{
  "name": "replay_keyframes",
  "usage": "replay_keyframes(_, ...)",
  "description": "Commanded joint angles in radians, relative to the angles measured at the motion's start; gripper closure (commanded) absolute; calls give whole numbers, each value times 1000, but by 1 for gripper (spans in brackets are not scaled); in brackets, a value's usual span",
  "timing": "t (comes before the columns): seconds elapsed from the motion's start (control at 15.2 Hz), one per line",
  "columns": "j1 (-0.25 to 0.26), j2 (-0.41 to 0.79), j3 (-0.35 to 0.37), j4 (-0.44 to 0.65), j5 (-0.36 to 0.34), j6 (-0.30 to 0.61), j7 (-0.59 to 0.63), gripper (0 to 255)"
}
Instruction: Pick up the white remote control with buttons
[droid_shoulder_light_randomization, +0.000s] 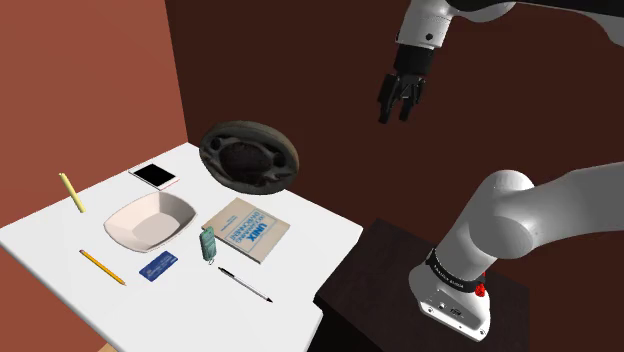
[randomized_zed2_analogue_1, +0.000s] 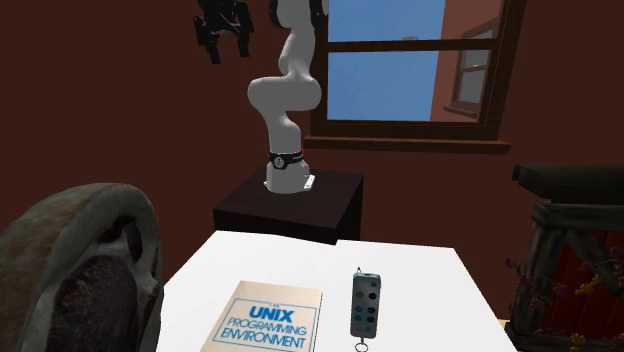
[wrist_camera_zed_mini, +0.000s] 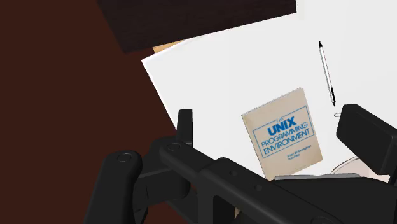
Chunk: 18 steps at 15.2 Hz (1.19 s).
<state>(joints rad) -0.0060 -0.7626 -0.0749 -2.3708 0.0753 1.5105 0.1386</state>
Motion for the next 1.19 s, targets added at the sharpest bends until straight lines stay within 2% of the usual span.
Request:
replay_keyframes(0.0,0,0,0,0,0,0,0,0)
replay_keyframes(0.59,67,154,154,-70,80,265,123,0)
replay_keyframes(1.12,110,378,285,-38,99,491,237,0)
